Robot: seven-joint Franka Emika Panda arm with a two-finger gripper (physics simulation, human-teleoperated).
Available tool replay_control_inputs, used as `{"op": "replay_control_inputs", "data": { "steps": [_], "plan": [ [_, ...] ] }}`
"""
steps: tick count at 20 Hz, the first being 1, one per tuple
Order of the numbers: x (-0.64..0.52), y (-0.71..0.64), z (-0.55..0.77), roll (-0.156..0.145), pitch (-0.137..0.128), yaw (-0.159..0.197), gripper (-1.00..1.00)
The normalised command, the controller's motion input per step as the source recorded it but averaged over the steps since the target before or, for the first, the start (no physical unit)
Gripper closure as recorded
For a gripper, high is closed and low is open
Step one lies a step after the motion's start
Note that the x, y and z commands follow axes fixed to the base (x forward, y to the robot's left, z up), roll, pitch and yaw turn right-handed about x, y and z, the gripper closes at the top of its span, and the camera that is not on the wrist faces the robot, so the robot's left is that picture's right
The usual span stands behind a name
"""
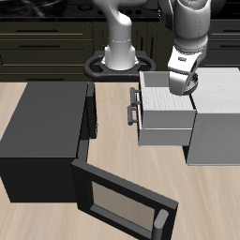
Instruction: Place the bowl in the top drawer
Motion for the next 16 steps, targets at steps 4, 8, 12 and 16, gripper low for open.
{"op": "replay_control_inputs", "data": {
  "steps": [4, 8, 12, 16],
  "plan": [
    [0.02, -0.06, 0.01, -0.006, 0.000, -0.076, -1.00],
    [0.02, -0.13, 0.23, -0.026, -0.039, -0.047, -1.00],
    [0.03, -0.09, 0.17, -0.025, -0.052, -0.035, -1.00],
    [-0.04, -0.09, 0.38, 0.060, -0.094, -0.206, -1.00]
  ]
}}
